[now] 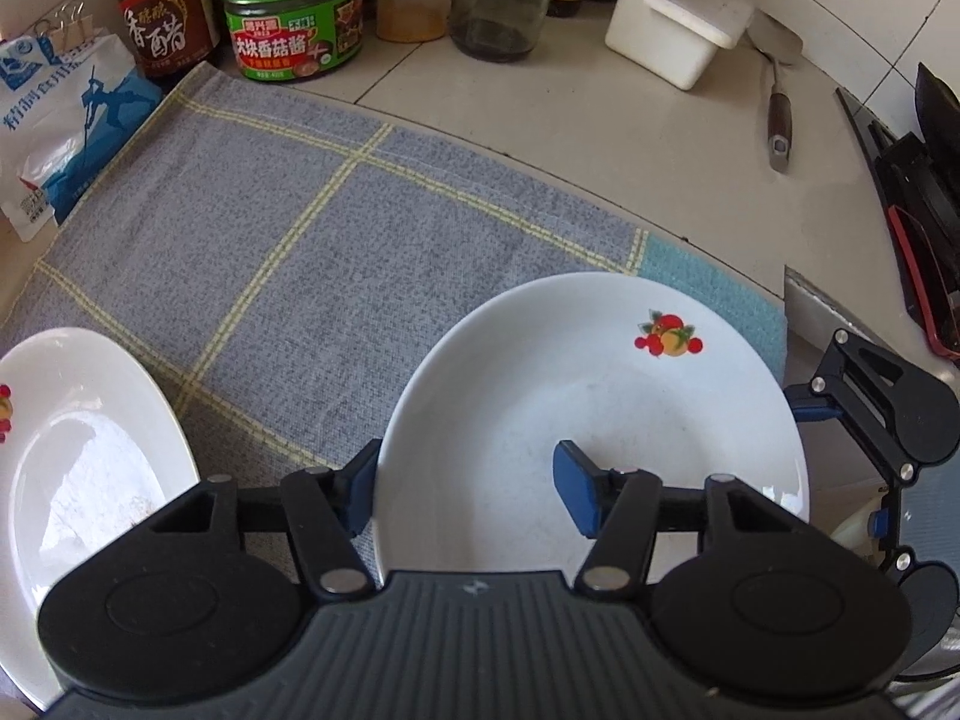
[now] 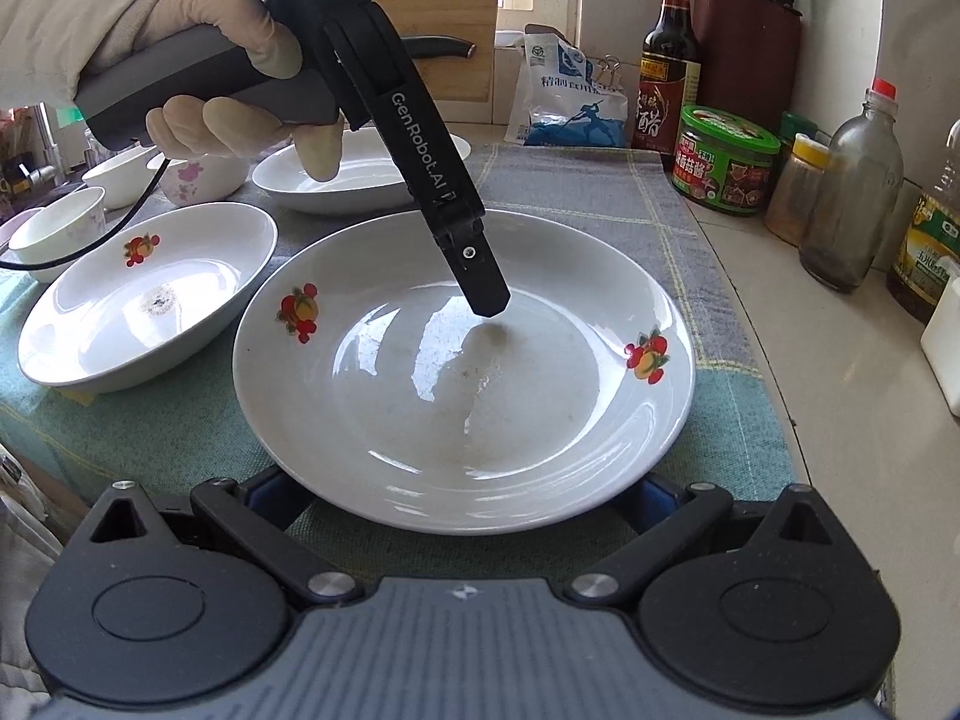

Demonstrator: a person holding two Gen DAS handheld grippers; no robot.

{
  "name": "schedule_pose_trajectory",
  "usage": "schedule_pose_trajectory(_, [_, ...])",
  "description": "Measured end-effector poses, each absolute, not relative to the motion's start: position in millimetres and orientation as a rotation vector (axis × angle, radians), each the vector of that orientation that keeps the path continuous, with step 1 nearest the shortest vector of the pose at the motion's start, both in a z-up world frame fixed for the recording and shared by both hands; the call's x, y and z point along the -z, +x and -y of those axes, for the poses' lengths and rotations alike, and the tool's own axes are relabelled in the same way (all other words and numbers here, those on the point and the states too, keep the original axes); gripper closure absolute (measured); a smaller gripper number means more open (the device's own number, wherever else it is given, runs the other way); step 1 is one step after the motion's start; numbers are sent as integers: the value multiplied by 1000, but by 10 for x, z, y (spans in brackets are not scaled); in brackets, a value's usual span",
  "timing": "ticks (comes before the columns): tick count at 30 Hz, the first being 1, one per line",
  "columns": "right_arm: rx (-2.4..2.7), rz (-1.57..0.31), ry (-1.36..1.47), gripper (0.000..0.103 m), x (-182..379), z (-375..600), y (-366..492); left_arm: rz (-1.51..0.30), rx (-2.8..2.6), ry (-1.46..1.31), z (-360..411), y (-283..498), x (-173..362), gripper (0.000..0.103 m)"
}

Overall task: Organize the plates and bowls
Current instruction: 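Lift the stained plate with the left tool off the towel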

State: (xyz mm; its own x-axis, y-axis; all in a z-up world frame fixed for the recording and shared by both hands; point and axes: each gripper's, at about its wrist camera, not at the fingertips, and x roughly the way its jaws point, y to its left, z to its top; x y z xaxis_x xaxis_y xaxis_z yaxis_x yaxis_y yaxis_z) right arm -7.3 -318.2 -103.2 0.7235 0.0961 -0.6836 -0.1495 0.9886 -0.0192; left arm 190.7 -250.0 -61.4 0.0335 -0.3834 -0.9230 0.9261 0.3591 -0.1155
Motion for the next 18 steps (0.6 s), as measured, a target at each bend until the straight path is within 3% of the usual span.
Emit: schedule_pose_trajectory(18, [-141,-737,-157,0,988,3606,474,-1033,1086,570,2766,2417,550,44])
